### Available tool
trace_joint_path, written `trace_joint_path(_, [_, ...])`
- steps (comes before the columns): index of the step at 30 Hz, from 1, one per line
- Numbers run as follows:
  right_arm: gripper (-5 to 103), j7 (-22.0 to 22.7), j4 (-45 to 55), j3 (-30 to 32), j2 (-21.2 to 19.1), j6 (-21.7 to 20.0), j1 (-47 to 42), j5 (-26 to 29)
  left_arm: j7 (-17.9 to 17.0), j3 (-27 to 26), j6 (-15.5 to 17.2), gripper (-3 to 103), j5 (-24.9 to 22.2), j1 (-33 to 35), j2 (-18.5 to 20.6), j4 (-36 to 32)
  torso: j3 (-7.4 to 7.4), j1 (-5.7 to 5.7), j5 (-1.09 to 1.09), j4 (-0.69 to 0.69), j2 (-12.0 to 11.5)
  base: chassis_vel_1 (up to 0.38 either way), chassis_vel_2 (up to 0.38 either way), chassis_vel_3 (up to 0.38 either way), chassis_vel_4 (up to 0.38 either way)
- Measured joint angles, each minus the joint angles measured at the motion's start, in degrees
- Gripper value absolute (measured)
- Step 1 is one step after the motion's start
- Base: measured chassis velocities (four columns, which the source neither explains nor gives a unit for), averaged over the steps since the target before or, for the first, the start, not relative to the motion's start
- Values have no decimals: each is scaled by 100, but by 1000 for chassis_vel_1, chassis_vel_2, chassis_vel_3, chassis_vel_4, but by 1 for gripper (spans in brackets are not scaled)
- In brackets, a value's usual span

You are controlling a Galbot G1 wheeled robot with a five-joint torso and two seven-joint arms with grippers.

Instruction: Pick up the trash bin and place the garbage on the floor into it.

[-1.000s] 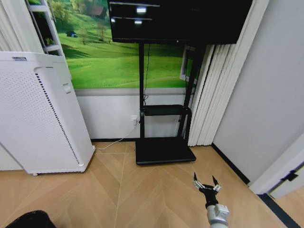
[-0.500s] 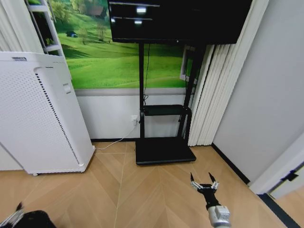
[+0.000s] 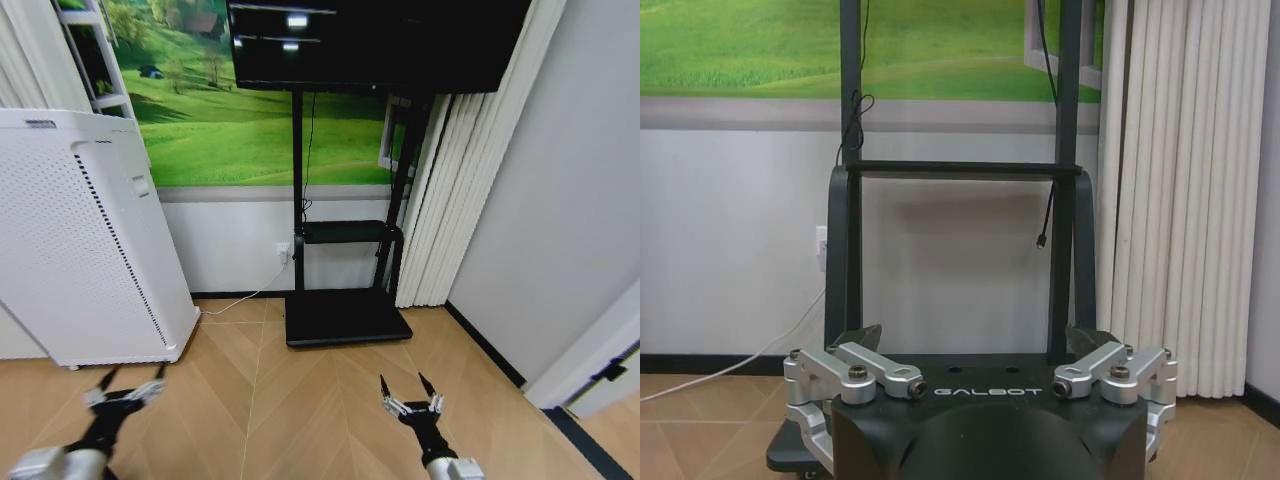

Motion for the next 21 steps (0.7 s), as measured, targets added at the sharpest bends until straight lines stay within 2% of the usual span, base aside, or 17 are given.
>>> trace_joint_path(1, [100,9,36,-59,30,5,-39,60,0,250,-78,100,180,-9,-68,-14,0,0,0,1,0,0,0,0,0])
trace_joint_path(7, [100,66,20,-238,158,71,-64,16,1,747,-352,100,583,67,-236,22,0,0,0,1,0,0,0,0,0])
trace_joint_path(21, [100,220,-2,-247,110,70,207,60,-35,935,-551,100,752,273,-475,35,0,0,1,1,0,0,0,0,0])
